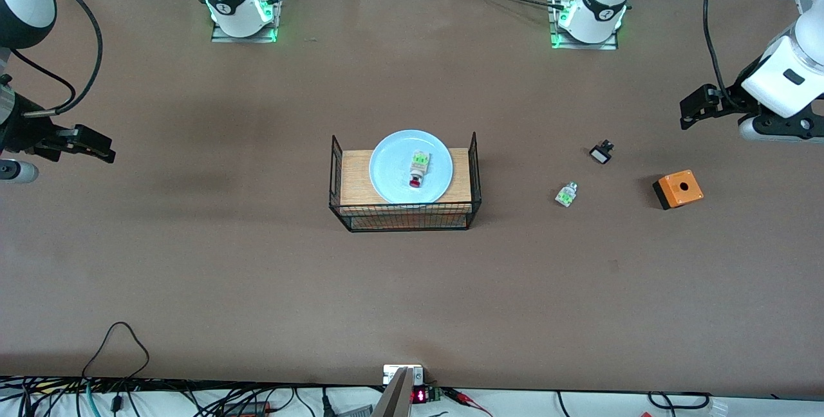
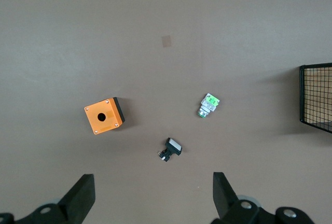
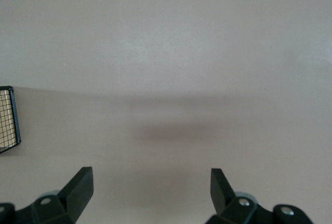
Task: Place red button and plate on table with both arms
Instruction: 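Reach the left gripper down to the red button on the plate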
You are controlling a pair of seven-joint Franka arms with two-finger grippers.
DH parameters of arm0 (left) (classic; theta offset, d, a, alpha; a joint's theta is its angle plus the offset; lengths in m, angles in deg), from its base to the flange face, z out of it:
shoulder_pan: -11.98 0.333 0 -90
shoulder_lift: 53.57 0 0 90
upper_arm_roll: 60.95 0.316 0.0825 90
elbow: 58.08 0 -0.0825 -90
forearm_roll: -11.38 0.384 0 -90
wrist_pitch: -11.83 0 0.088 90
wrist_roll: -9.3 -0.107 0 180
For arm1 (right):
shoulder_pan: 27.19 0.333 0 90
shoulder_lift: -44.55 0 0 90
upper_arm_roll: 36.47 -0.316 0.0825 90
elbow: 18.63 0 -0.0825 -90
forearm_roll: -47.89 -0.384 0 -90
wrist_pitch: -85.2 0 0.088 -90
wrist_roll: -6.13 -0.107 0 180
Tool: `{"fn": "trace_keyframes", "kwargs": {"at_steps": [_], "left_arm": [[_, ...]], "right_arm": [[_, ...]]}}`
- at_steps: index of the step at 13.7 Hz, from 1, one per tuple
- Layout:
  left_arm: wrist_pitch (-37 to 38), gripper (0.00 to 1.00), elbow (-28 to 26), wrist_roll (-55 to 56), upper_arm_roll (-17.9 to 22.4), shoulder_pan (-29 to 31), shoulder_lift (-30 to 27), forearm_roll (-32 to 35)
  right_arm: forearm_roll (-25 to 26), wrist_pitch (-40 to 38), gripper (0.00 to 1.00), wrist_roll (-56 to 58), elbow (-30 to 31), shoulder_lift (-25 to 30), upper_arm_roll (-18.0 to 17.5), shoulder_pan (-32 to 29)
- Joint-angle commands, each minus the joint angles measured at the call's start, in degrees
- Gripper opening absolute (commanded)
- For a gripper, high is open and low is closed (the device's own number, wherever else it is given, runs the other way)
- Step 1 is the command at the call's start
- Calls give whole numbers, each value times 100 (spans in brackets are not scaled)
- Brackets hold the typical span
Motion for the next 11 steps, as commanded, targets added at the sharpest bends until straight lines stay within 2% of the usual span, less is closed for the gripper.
{"fn": "trace_keyframes", "kwargs": {"at_steps": [1, 5, 8, 11], "left_arm": [[166, 100, 203, -80, 20, -6, 76, -120], [192, 100, 203, -71, 20, -15, 85, -207], [490, 100, 203, -97, 12, -24, 94, -225], [569, 100, 194, -28, -102, -487, 129, -392]], "right_arm": [[1, -76, 100, 3, -4, 56, -32, -21], [2, -94, 100, 12, -13, 65, -41, 6], [-60, -94, 100, -49, -13, 65, -41, -3], [-60, -94, 100, -49, -13, 65, -50, 14]]}}
